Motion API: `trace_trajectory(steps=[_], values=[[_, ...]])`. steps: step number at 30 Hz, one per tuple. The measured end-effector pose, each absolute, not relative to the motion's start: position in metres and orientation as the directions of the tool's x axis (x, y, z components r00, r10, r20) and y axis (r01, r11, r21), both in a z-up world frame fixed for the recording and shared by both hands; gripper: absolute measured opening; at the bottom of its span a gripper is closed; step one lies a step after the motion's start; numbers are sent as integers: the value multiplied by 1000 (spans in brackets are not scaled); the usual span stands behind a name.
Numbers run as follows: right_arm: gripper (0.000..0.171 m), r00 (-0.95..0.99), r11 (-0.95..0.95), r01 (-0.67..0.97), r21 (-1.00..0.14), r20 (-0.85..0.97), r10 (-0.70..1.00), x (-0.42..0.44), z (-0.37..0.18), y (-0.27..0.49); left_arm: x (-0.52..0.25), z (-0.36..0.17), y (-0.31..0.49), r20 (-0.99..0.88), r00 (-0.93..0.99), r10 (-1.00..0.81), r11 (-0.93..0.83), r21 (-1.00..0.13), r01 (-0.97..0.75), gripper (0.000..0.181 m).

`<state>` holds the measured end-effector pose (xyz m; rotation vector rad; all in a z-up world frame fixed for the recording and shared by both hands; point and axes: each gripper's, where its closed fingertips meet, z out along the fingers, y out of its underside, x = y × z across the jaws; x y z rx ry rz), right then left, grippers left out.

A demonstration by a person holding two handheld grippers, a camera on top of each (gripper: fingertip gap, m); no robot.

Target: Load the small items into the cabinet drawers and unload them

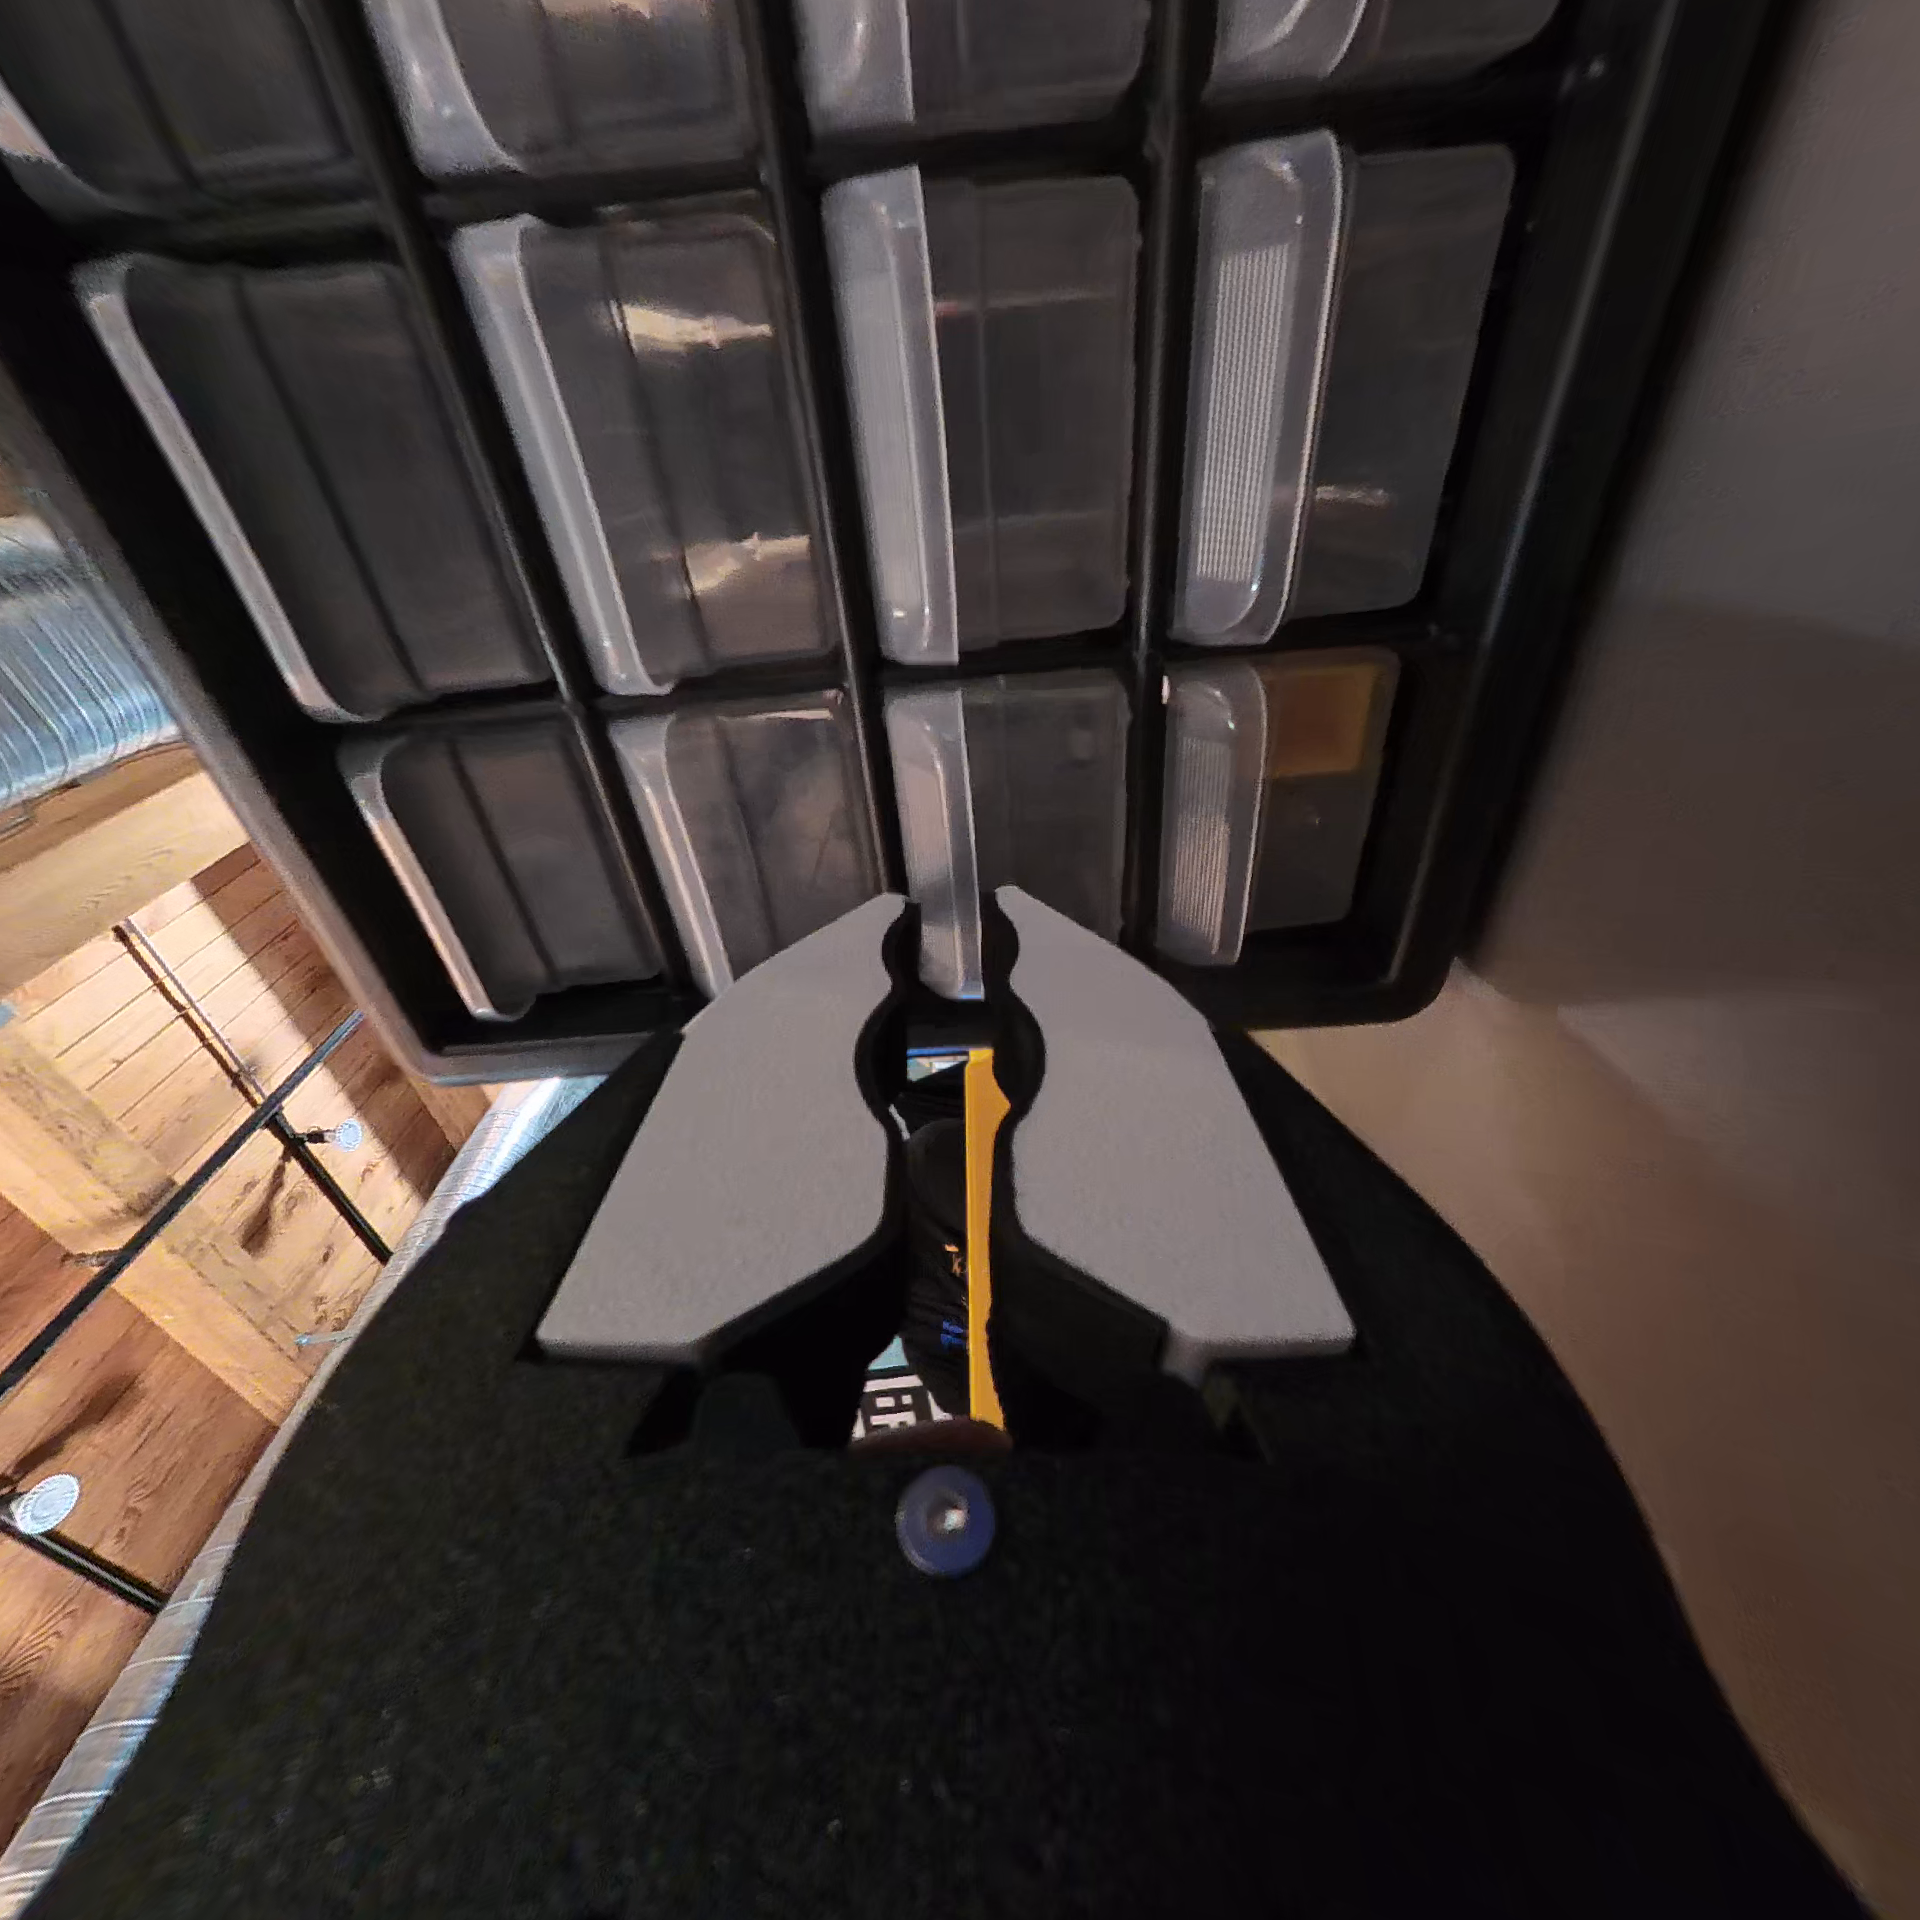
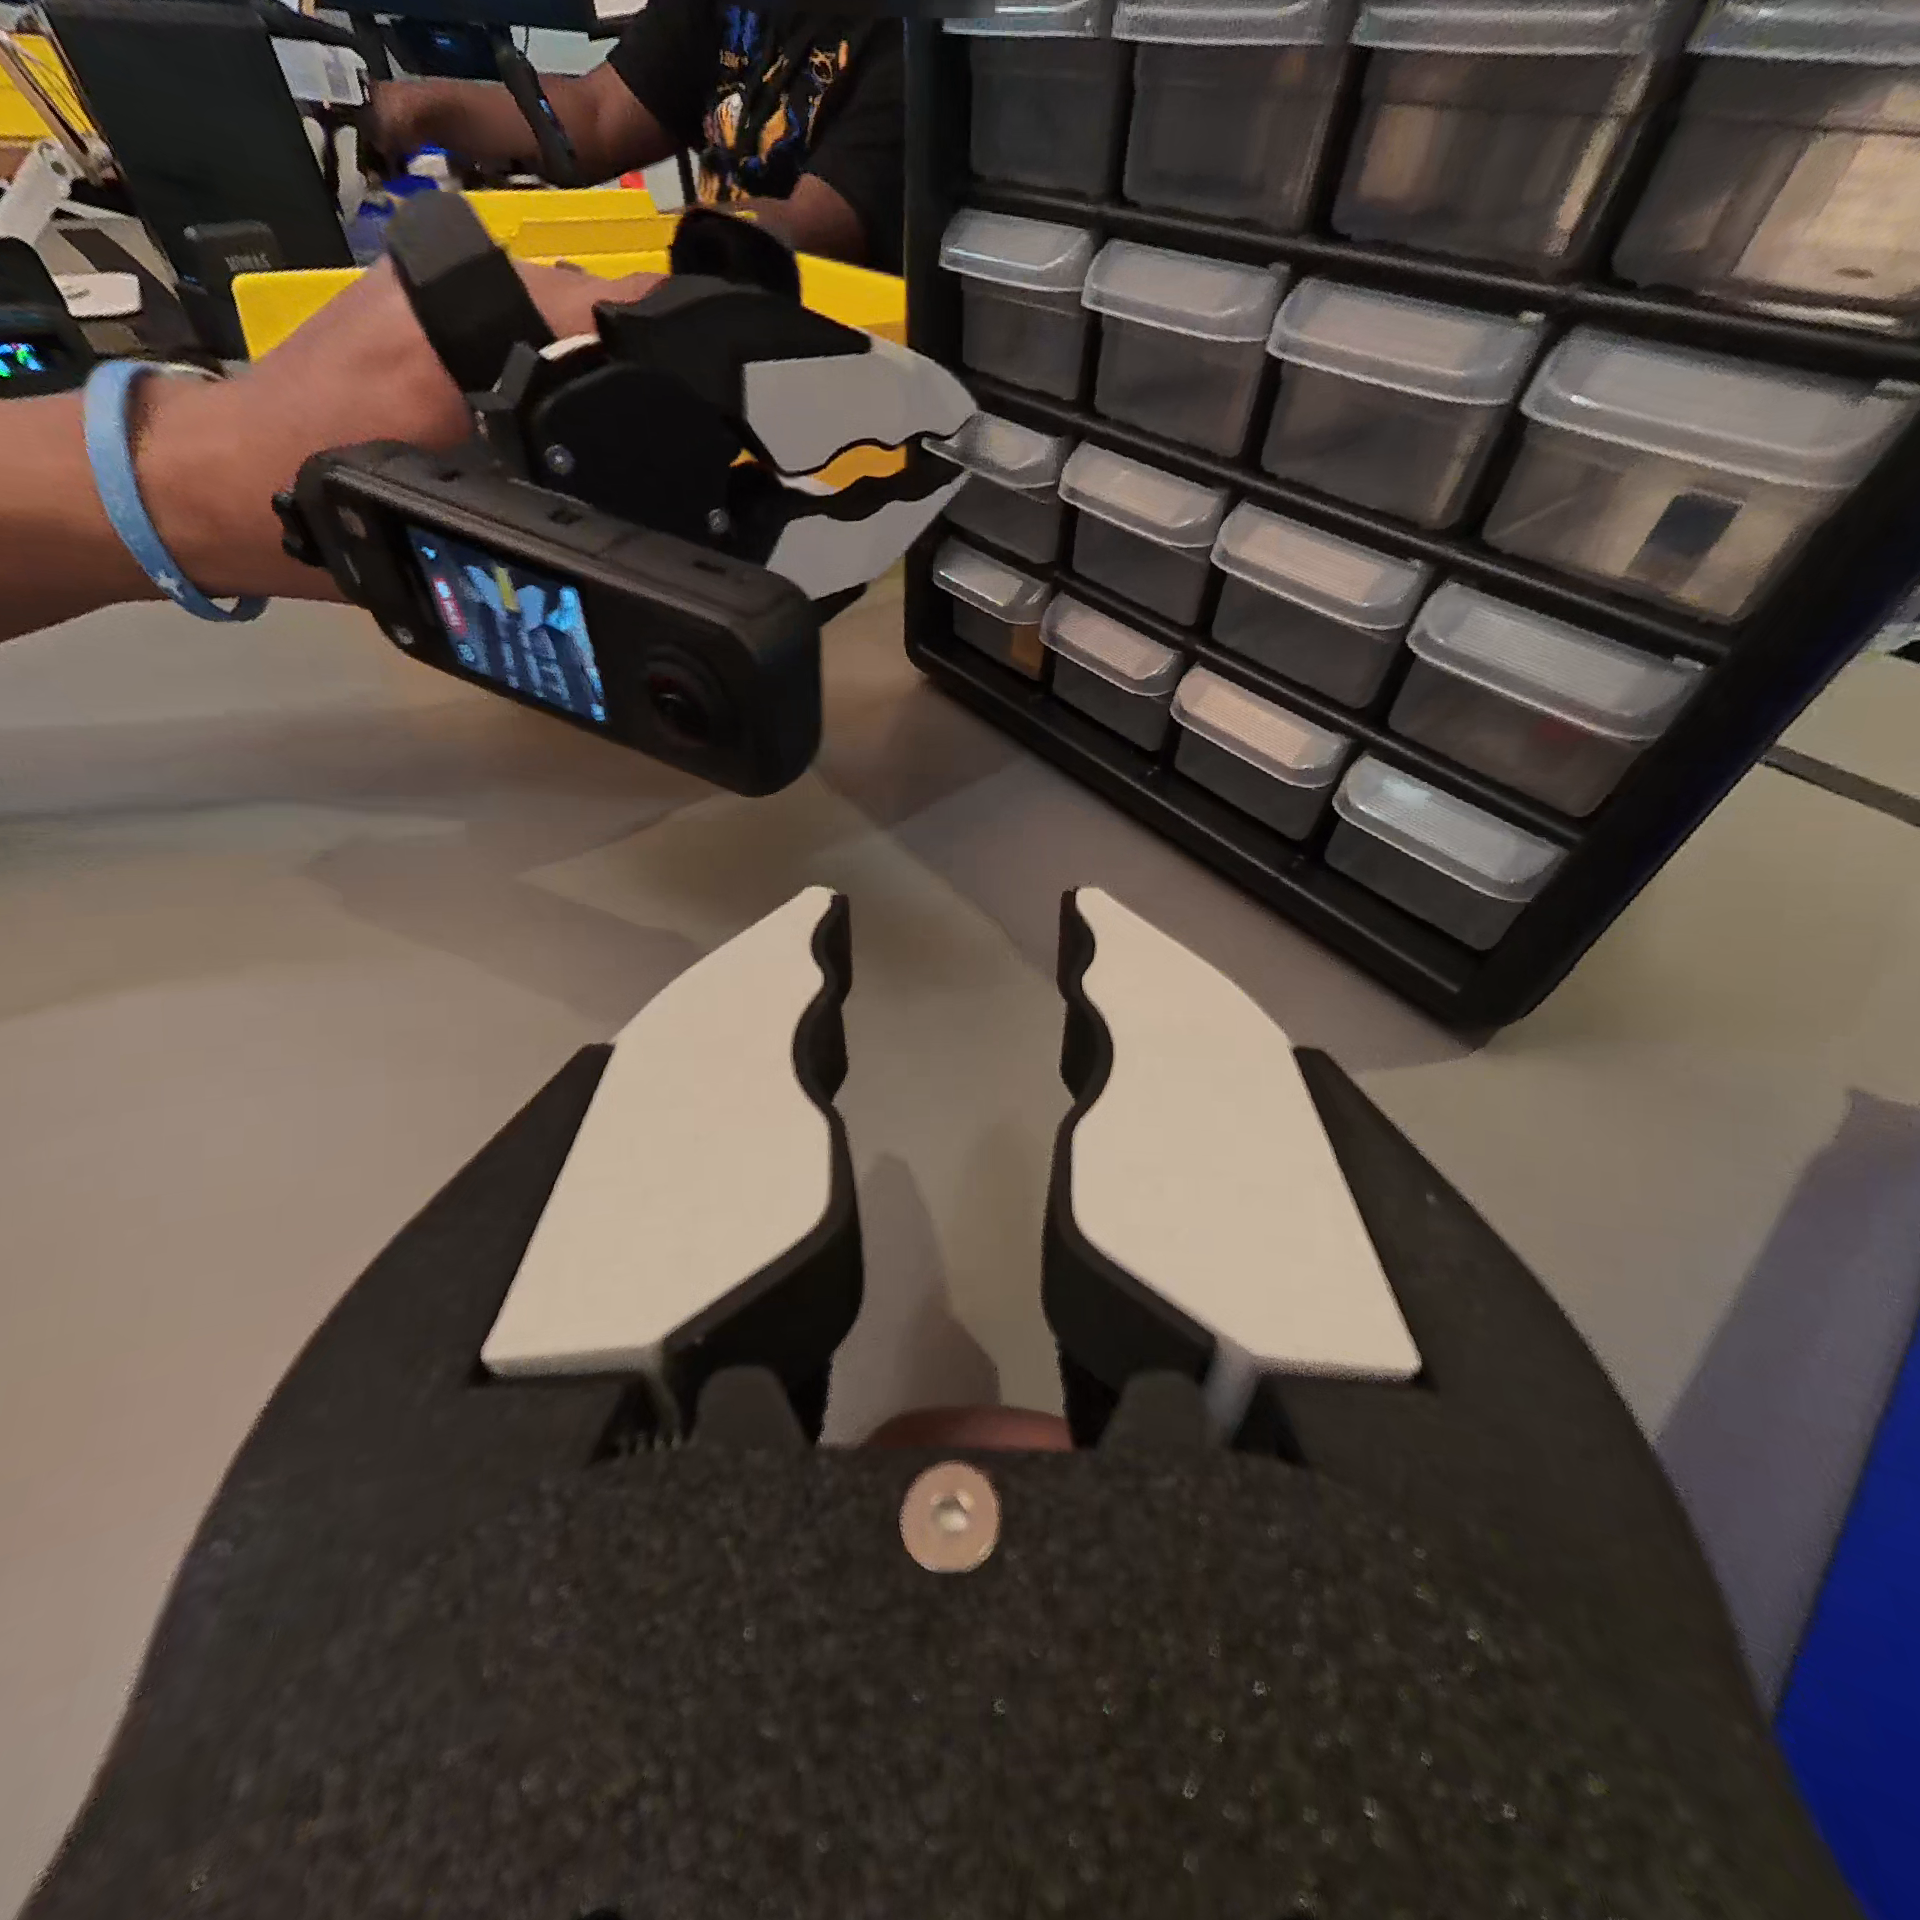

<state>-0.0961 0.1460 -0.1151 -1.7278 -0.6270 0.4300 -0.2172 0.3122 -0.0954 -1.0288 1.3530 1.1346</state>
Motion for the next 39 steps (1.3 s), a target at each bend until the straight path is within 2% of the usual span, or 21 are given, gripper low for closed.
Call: trace_trajectory(steps=[7,10,11,13,15,16,18,21,27,29,32,39], values=[[38,788,-197,145,-970,-7,615,-91,-115,142,-222,-100,280,-999,-14,-53,185,4,-983,11],[38,785,-205,138,-969,-19,620,-93,-115,142,-225,-105,270,-987,86,-137,156,-107,-982,21],[38,783,-209,133,-969,-27,622,-93,-115,142,-227,-104,265,-975,146,-168,140,-170,-975,25],[38,783,-216,123,-969,-39,621,-93,-115,141,-226,-108,250,-874,378,-306,96,-423,-901,34],[38,784,-223,114,-968,-51,619,-91,-115,140,-220,-110,238,-622,628,-467,-7,-708,-707,44],[38,783,-227,108,-968,-57,619,-90,-115,140,-218,-109,238,-467,718,-515,-89,-805,-587,46],[38,779,-239,96,-966,-76,622,-91,-115,141,-215,-106,245,-181,819,-545,-252,-896,-366,71],[38,773,-258,79,-963,-104,626,-92,-116,141,-214,-99,270,11,871,-491,-337,-924,-179,78],[38,778,-256,97,-962,-88,623,-90,-118,139,-206,-121,301,55,910,-410,-393,-912,-122,86],[37,780,-257,94,-962,-89,619,-89,-118,139,-207,-121,304,15,920,-390,-367,-919,-141,82],[37,780,-262,87,-961,-97,618,-87,-118,139,-211,-118,302,-41,922,-385,-324,-930,-176,66],[36,771,-271,96,-958,-101,629,-94,-119,139,-210,-117,291,-49,921,-387,-305,-936,-178,59]])
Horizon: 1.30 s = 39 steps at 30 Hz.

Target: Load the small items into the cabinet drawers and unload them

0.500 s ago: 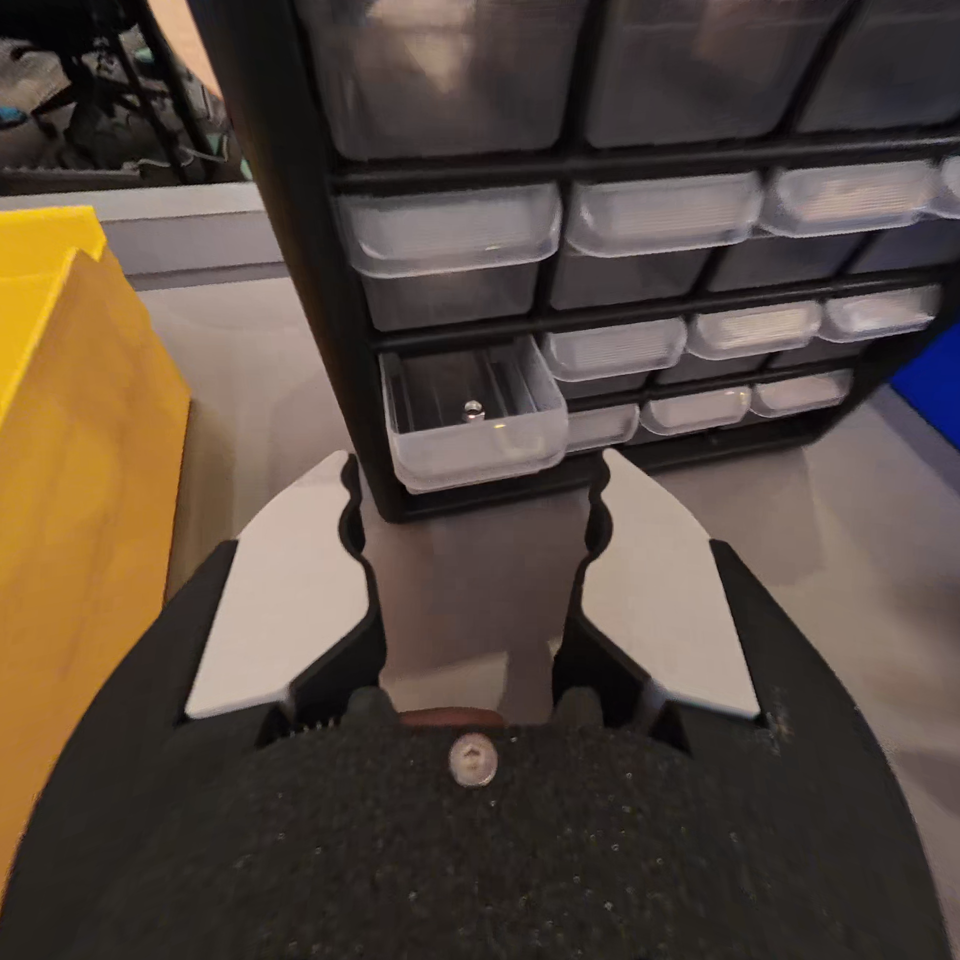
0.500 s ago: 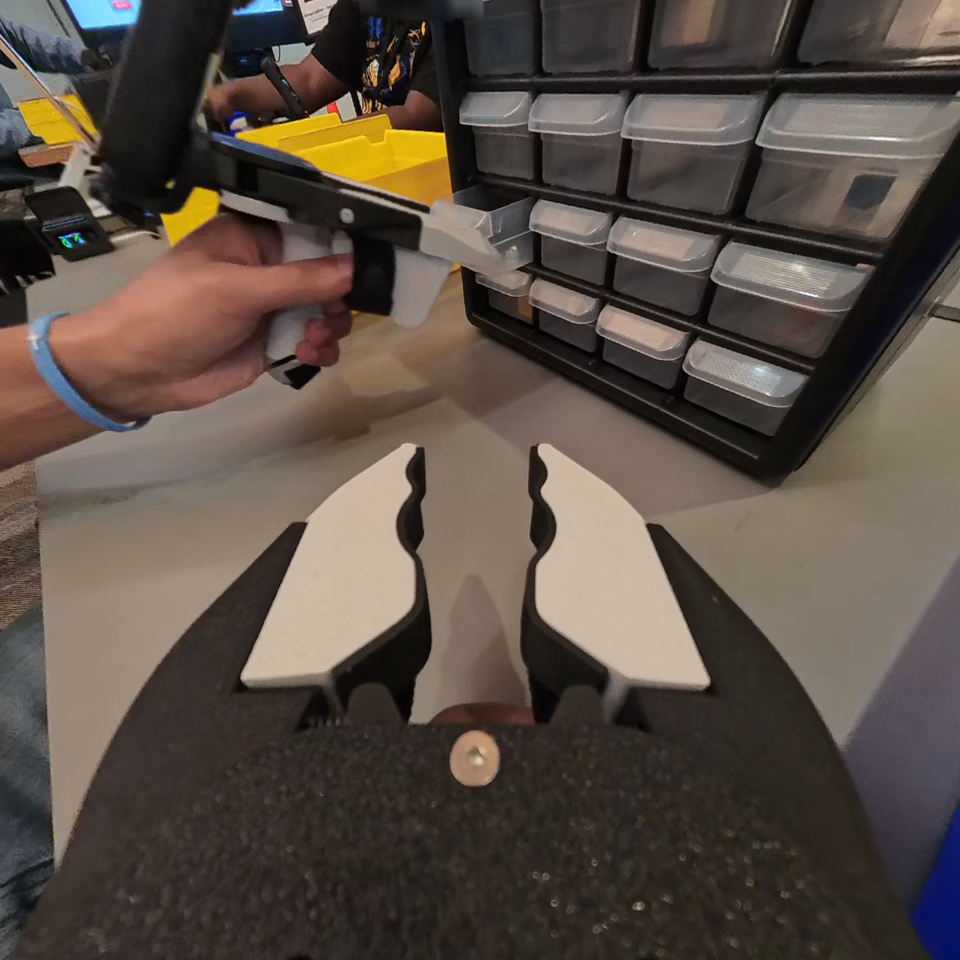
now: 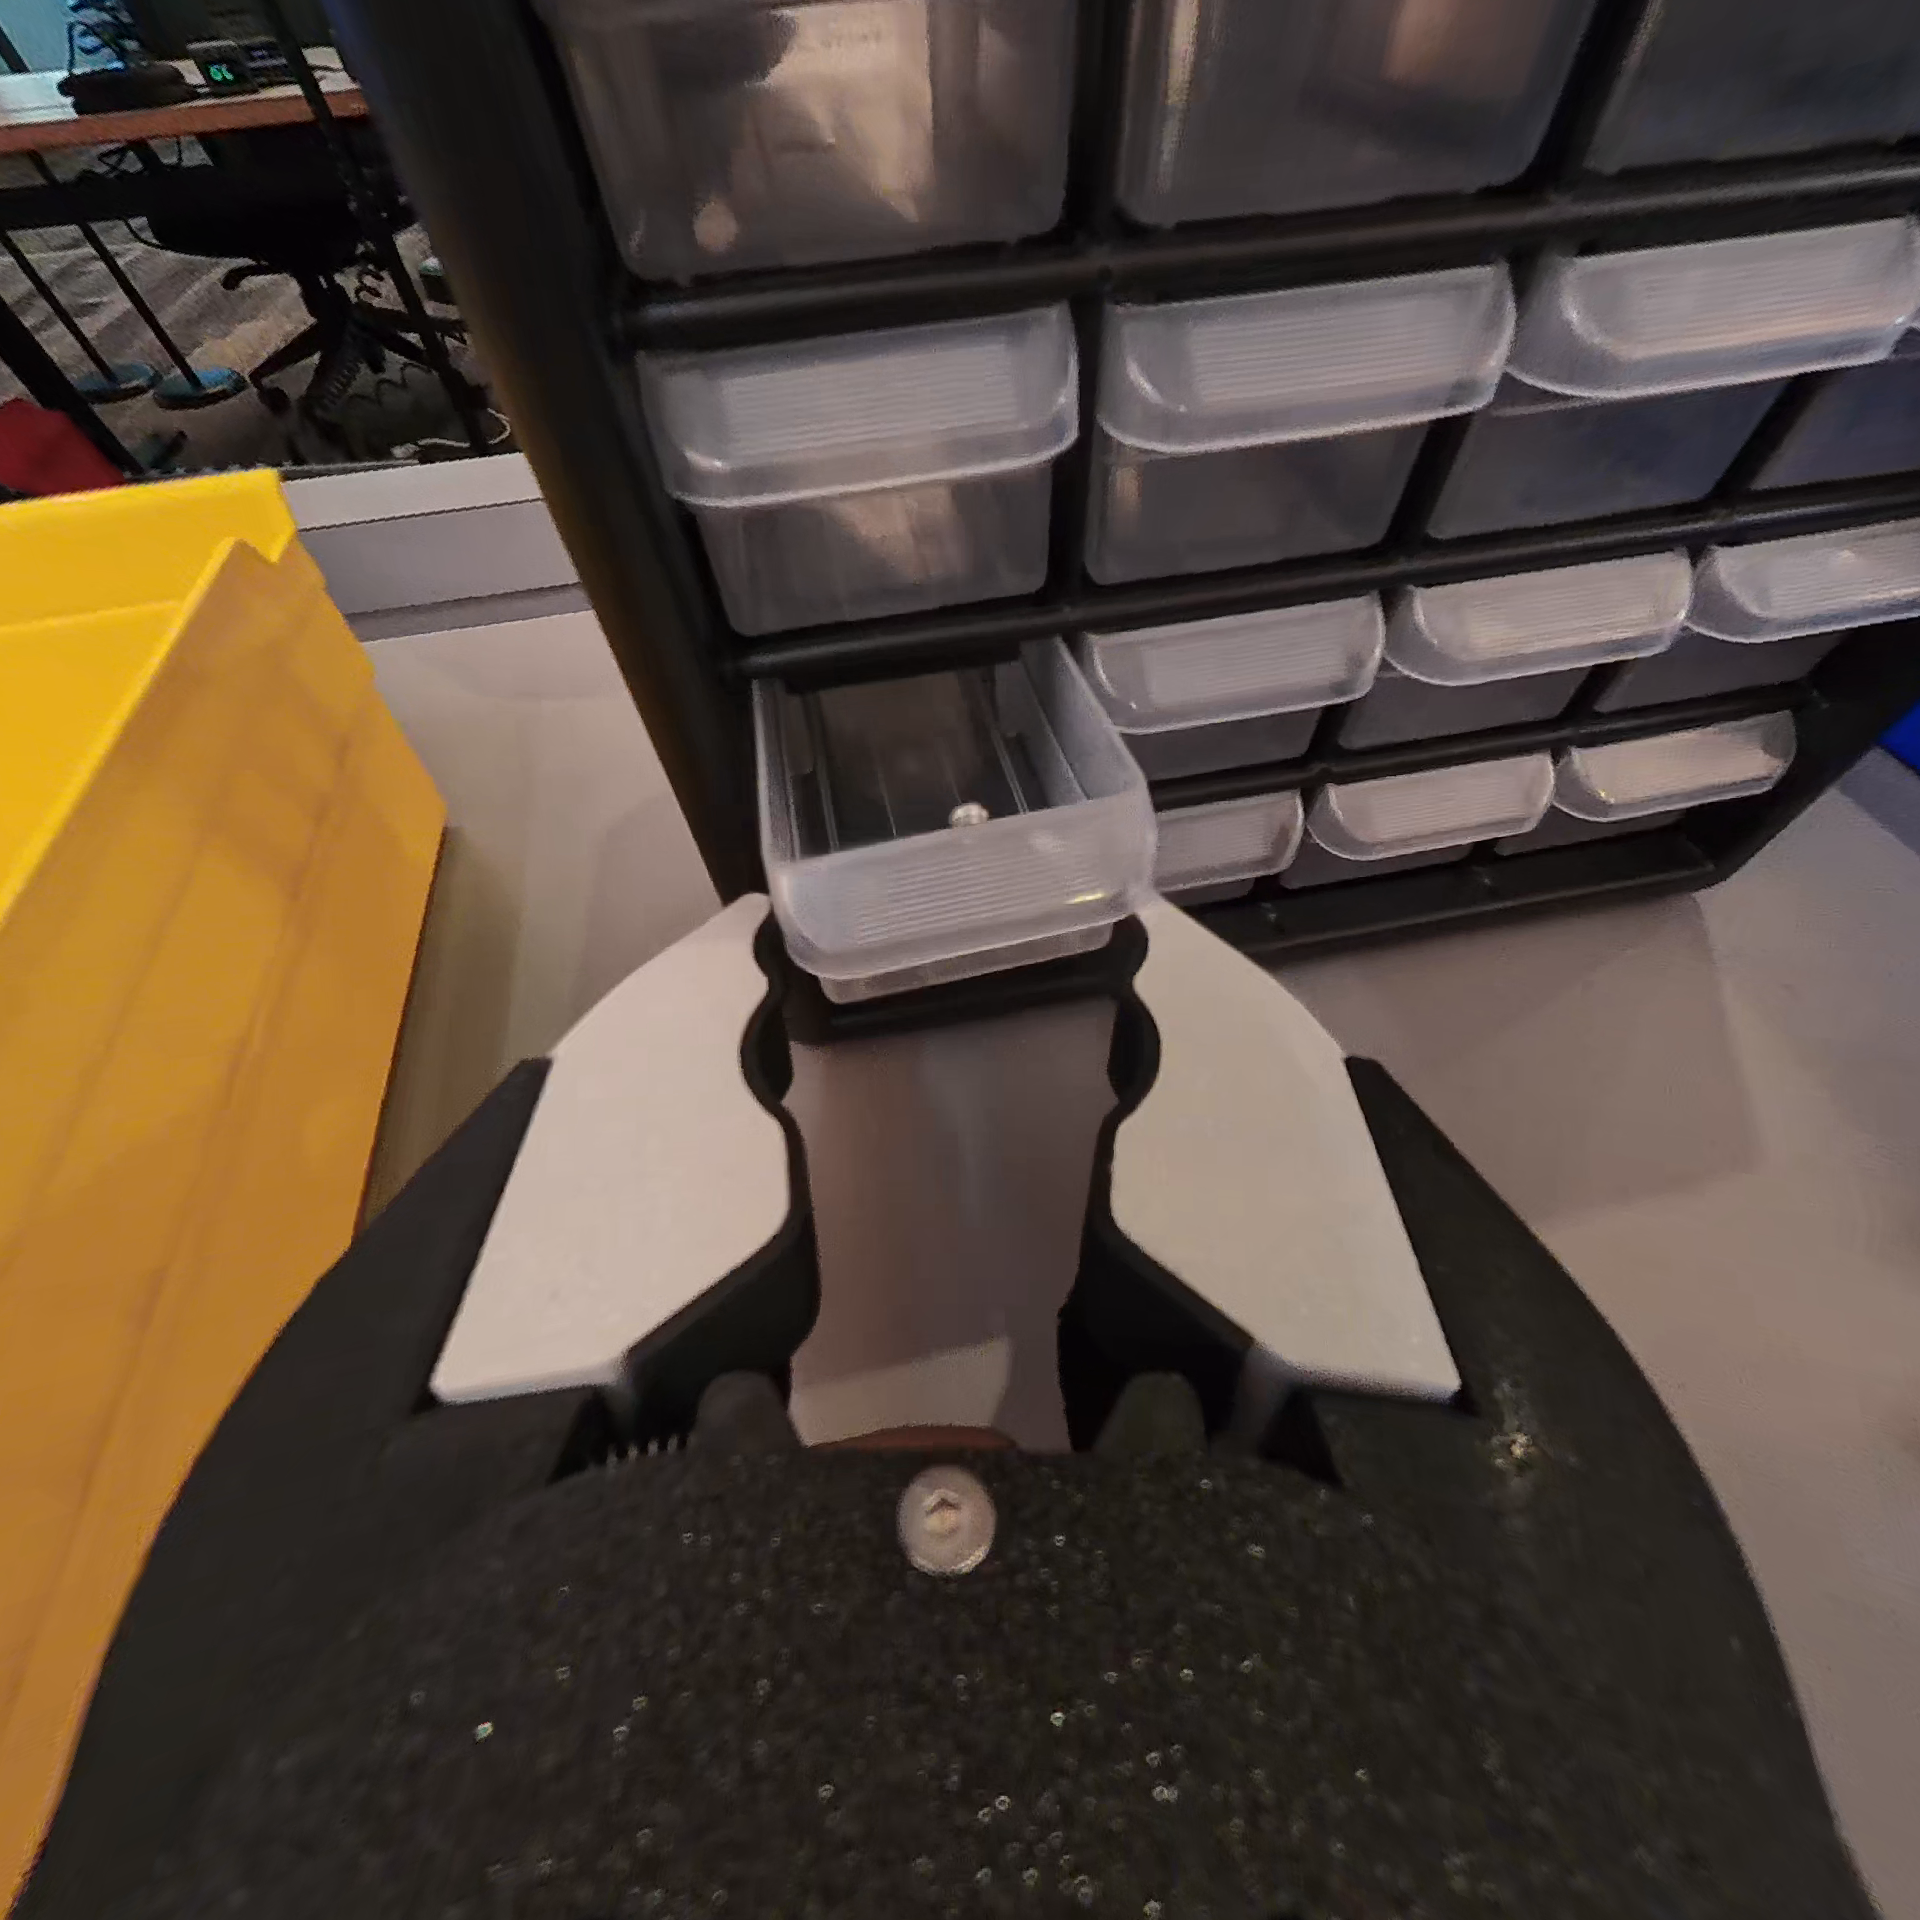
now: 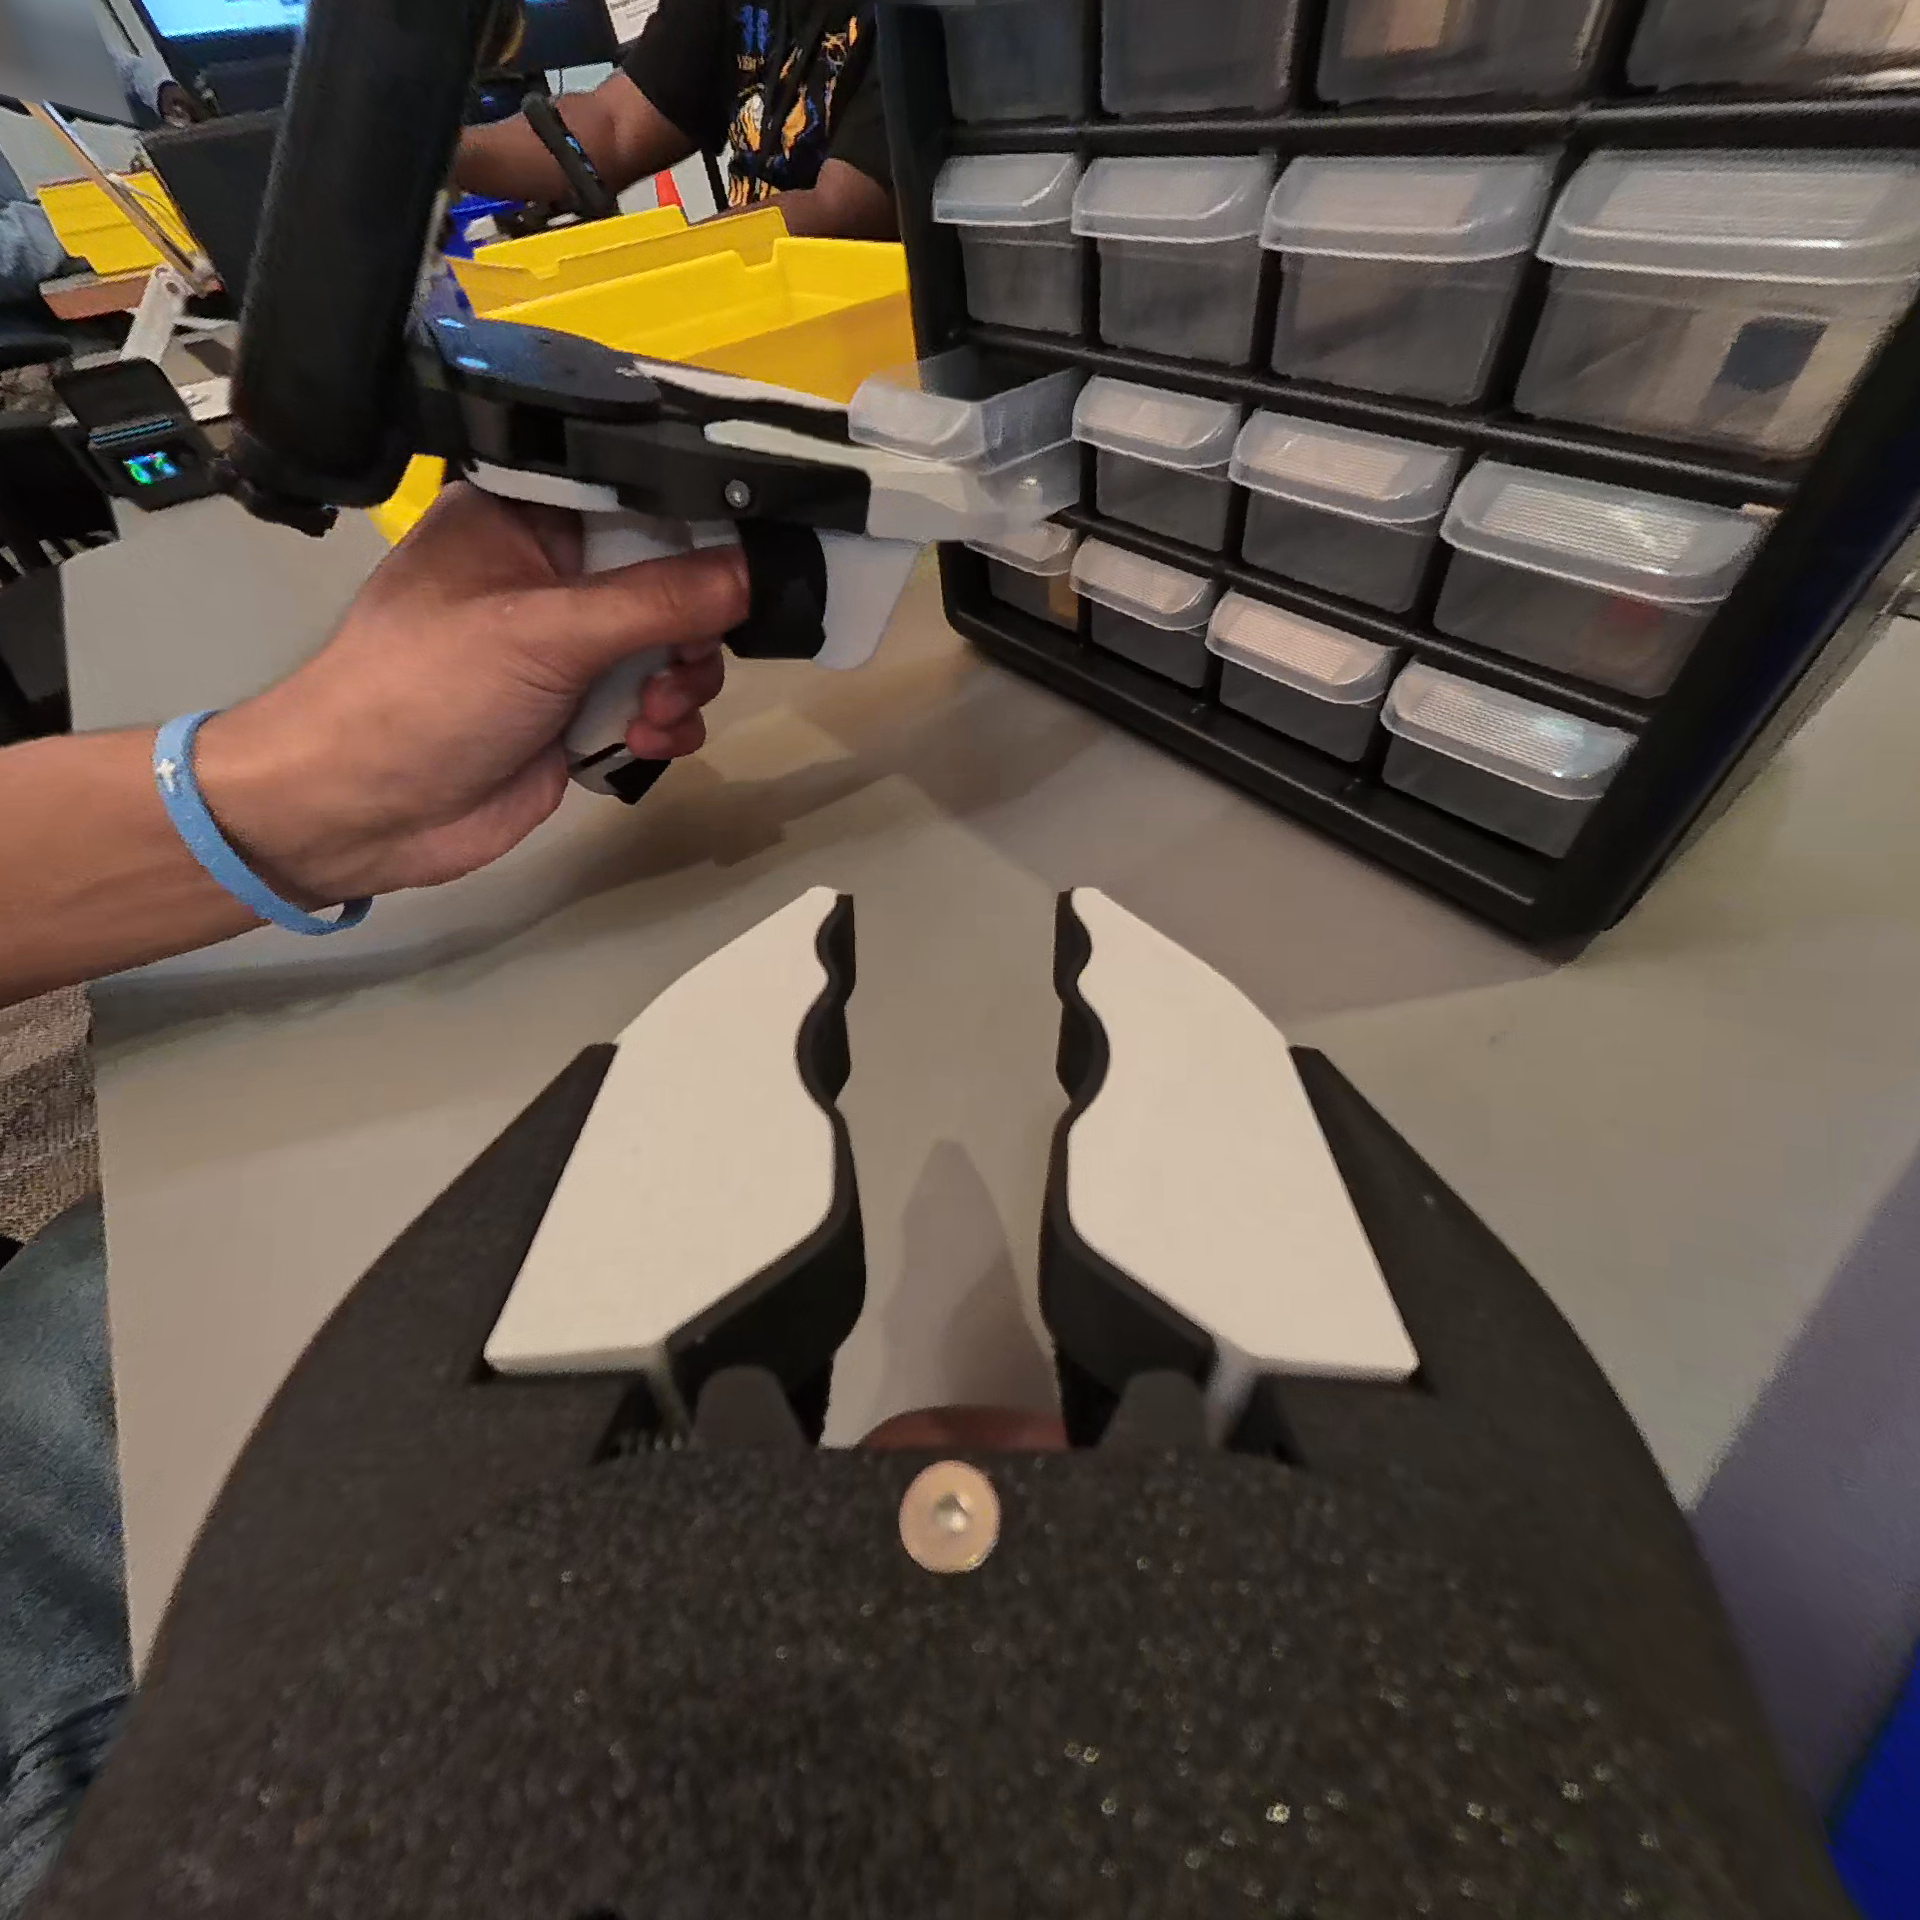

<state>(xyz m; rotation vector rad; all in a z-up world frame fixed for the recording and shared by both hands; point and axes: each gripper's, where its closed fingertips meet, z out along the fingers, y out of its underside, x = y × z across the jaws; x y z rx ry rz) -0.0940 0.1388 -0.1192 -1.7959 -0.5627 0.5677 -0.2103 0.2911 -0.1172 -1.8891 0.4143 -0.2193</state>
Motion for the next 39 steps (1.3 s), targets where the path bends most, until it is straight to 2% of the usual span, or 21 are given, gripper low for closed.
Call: trace_trajectory(steps=[10,13,17,19,21,25,28,32,39], values=[[37,728,-262,138,-955,-82,681,-107,-102,137,-218,-118,246,-10,918,-397,-309,-940,-144,59],[36,721,-281,135,-950,-101,685,-110,-108,135,-216,-119,245,19,919,-394,-327,-937,-120,76],[36,707,-327,131,-936,-143,692,-116,-118,134,-215,-118,254,33,922,-385,-329,-939,-104,85],[36,707,-330,132,-935,-145,692,-118,-118,133,-213,-119,259,23,925,-380,-327,-938,-111,84],[36,707,-324,150,-934,-127,696,-119,-115,134,-207,-118,262,11,915,-404,-315,-940,-127,74],[37,671,-297,263,-918,-47,740,-124,-83,145,-206,-117,256,1,911,-413,-310,-940,-139,73],[37,569,-251,452,-856,60,820,-136,-50,163,-210,-123,243,-2,905,-426,-308,-940,-148,72],[37,380,-157,701,-695,178,908,-169,-36,195,-212,-117,239,-10,896,-444,-292,-944,-155,72],[27,165,-114,929,-353,117,979,-223,-69,234,-215,-118,236,-20,885,-464,-266,-950,-162,72]])
